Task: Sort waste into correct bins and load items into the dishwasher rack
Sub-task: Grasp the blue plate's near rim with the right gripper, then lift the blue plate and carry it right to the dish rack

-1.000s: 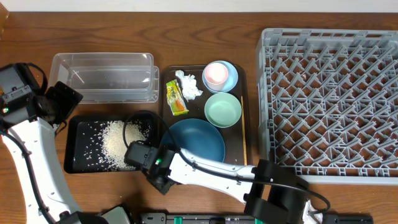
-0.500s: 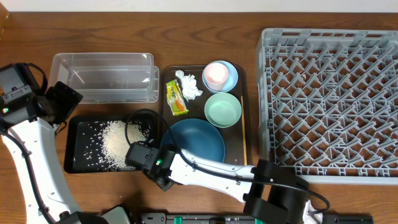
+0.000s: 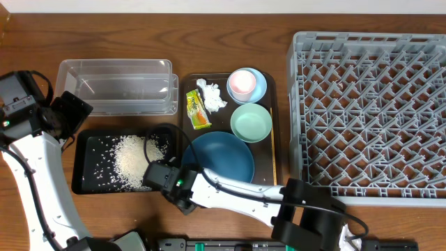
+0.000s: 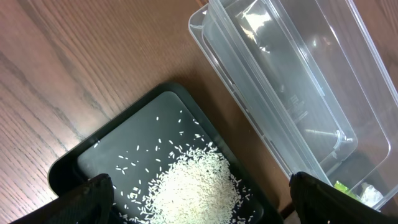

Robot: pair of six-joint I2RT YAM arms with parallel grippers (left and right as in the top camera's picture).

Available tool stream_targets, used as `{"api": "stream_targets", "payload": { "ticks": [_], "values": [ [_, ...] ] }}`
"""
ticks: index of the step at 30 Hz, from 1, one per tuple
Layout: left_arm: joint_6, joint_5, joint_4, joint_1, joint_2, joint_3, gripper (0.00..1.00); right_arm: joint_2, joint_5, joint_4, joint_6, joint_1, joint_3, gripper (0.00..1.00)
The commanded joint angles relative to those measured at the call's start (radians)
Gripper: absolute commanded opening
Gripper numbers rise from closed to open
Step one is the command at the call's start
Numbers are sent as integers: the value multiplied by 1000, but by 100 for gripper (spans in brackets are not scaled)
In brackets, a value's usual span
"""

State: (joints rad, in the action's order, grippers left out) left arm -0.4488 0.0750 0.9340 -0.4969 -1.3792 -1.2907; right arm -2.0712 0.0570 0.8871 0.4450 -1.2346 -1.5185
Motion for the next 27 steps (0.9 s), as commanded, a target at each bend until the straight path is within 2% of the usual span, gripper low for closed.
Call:
{"api": "stream_targets", "payload": {
  "ticks": [1, 7, 15, 19, 27],
  "values": [
    [-6, -5, 1, -4, -3, 5, 93, -10, -13, 12, 14, 5, -74, 1],
    [-6, -5, 1, -4, -3, 5, 93, -10, -50, 75, 14, 6, -181, 1],
    [-6, -5, 0, -4, -3, 5, 93, 40, -46, 286, 14, 68, -401, 1],
    [-6, -5, 1, -4, -3, 5, 93, 118, -47, 330, 14, 132, -463, 1],
    [-6, -5, 0, -4, -3, 5, 93, 397, -50, 334, -37, 322, -469, 1]
  ]
}}
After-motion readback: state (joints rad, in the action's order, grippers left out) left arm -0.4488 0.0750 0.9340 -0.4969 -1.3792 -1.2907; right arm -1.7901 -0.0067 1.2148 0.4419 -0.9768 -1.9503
